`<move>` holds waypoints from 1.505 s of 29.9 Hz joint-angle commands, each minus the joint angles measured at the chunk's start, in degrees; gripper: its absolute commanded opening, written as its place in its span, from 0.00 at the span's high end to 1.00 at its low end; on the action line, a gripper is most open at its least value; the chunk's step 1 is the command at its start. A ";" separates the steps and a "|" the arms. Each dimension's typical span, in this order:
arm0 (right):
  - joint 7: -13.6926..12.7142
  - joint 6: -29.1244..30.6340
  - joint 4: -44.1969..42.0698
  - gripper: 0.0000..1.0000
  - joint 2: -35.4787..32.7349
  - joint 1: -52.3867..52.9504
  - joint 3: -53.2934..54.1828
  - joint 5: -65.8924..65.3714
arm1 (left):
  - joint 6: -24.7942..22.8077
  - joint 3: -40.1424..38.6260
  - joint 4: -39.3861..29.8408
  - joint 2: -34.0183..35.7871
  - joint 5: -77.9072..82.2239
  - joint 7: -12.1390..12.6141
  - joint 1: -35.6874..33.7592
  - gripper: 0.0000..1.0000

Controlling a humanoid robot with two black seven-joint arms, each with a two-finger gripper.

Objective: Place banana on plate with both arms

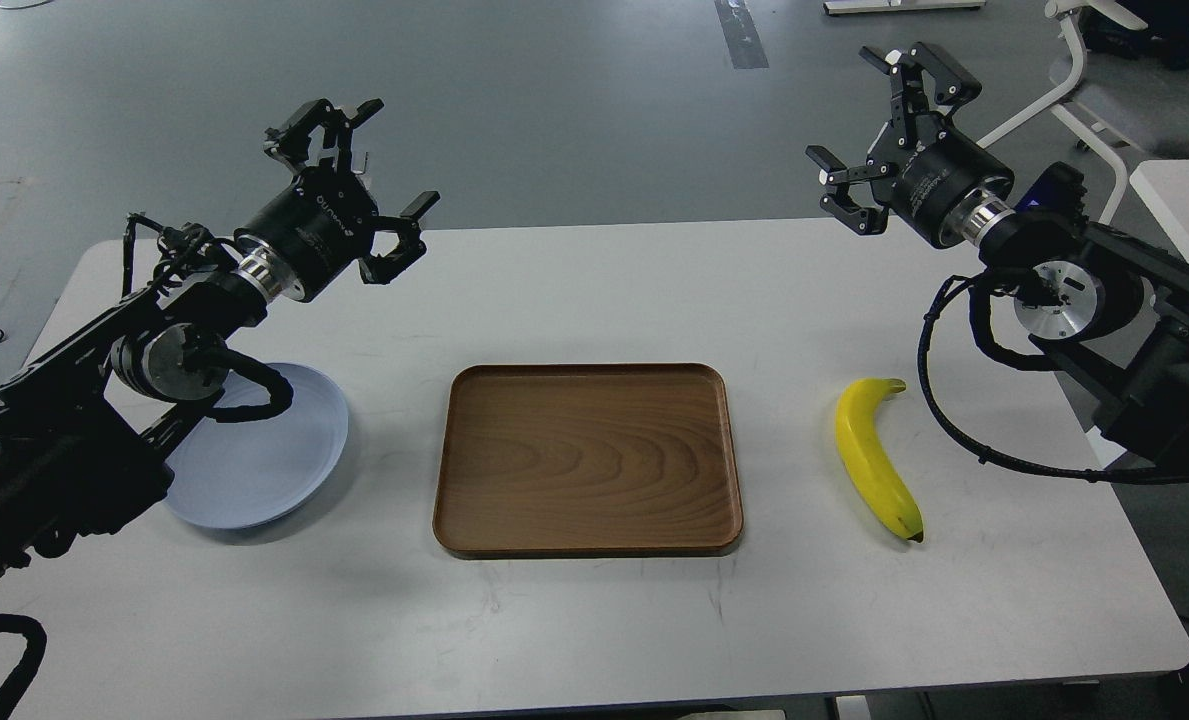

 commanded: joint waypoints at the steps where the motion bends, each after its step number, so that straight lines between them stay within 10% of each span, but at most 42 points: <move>1: 0.09 -0.11 0.00 0.00 0.00 0.00 -0.01 0.00 | 0.01 0.18 0.00 -0.03 0.32 0.05 -0.02 0.02; 6: 0.09 -0.11 0.09 0.00 0.00 0.00 -0.01 -0.09 | 0.01 0.44 0.00 0.14 1.03 -3.90 -0.11 0.02; 10: 0.44 -0.46 0.09 0.00 -0.53 0.00 -0.01 -0.09 | 8.68 0.62 -0.70 0.58 21.72 -18.04 -1.43 0.02; 17: 0.70 -0.64 0.44 0.00 -1.76 0.00 -0.01 -0.18 | 18.37 5.34 -8.69 13.03 55.40 -18.11 -0.38 0.02; 28: 0.88 -0.64 1.14 0.00 -2.37 -0.53 -0.01 -0.18 | 35.50 28.53 -7.99 30.89 63.26 -18.11 1.03 0.02; 45: 0.88 -1.52 1.14 0.00 -2.46 -1.32 -0.01 -0.26 | 42.63 35.69 -1.33 27.23 62.82 -18.11 12.98 0.02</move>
